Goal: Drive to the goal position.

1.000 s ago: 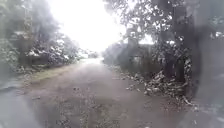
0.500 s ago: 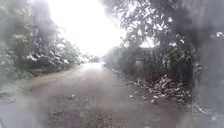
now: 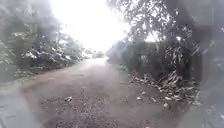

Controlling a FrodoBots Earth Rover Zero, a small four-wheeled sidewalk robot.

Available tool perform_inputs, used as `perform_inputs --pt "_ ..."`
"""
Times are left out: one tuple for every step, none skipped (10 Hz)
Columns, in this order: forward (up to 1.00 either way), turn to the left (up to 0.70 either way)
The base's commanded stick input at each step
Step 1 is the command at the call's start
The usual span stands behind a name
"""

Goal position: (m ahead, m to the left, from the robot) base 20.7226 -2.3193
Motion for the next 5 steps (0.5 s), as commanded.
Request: perform_inputs --pt "0.70 0.00" --pt "0.70 0.00" --pt "0.70 0.00" --pt "0.70 0.00" --pt "0.70 0.35"
